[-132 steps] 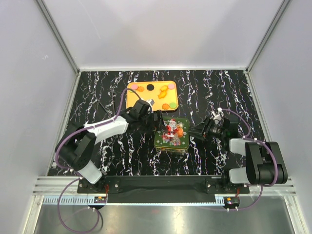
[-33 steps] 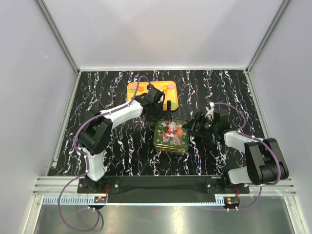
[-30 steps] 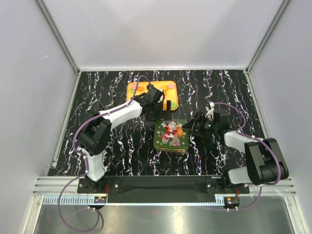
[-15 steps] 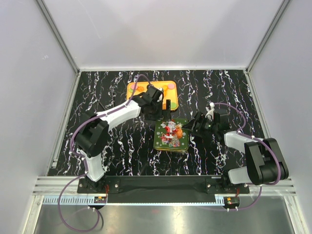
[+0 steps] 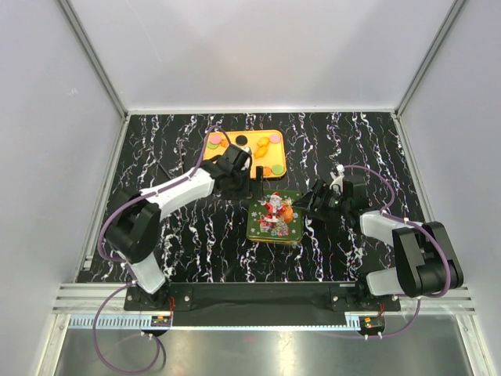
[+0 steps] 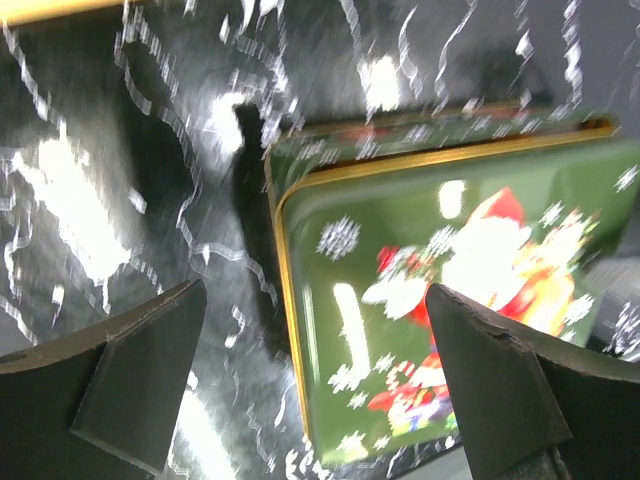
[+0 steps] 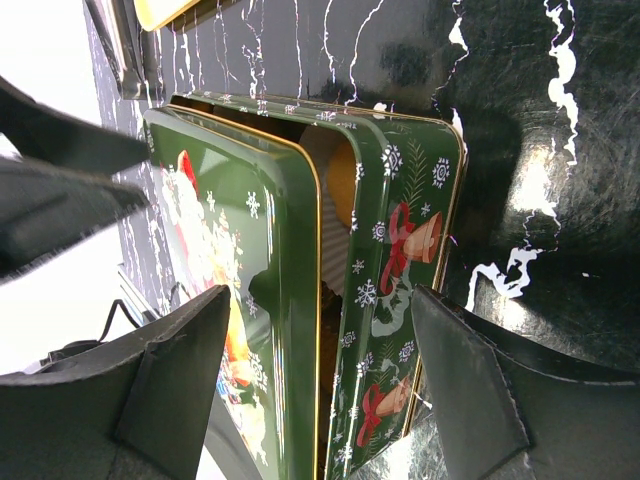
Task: Pack the cookies
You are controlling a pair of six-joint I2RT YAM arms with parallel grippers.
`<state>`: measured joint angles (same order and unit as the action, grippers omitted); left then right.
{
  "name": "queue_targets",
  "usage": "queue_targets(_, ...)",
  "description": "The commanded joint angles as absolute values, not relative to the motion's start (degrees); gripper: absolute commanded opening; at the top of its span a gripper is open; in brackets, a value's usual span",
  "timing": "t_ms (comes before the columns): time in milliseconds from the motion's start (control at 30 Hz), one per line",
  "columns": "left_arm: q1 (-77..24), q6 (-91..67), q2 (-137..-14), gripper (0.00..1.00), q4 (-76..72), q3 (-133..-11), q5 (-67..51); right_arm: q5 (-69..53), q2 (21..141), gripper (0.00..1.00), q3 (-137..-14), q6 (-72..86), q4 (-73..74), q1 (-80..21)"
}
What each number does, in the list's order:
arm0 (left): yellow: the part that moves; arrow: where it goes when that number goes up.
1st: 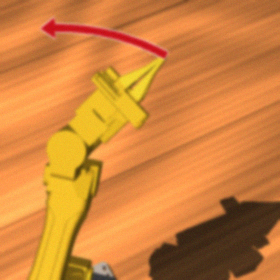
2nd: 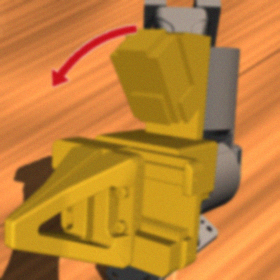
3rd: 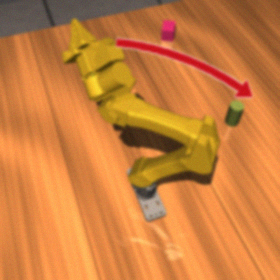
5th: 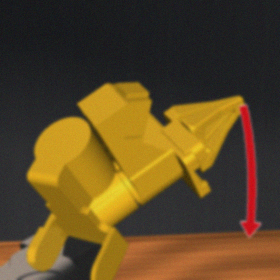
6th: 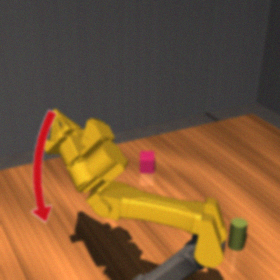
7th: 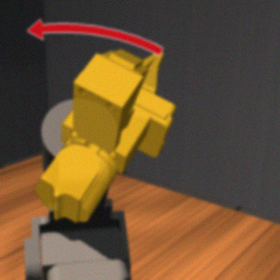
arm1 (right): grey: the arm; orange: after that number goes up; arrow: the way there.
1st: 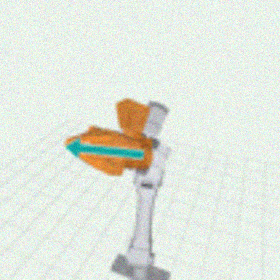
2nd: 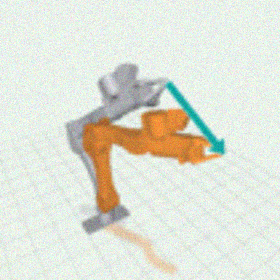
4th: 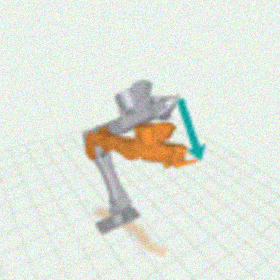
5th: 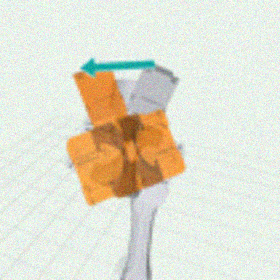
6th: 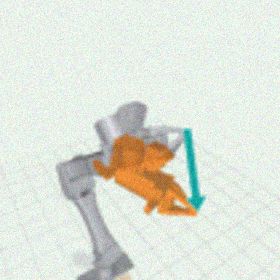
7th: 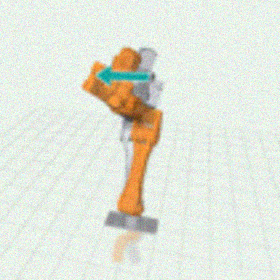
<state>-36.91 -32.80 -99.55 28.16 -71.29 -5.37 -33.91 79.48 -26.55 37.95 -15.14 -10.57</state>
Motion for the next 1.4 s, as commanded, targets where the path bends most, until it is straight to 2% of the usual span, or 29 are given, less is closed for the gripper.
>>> queue_targets(0,-36.9,-33.2,-94.4,0.99,26.5,-67.5,-5.5,-33.7,79.8,0.81,-26.5,37.3,-17.6,-11.2)
queue_targets(267,-37.3,-32.5,-86.7,0.99,23.2,-58.5,-10.7,-33.9,80.3,0.81,-26.6,37.4,-17.9,-11.2)
queue_targets(500,-39.2,-32.0,-84.5,0.99,24.1,-55.9,-12.9,-33.9,80.5,0.81,-26.7,37.3,-18.0,-11.2)
queue_targets(1367,-41.6,-32.0,-91.5,0.99,24.0,-59.9,-12.7,-31.9,80.2,0.81,-28.0,36.3,-16.2,-13.0)
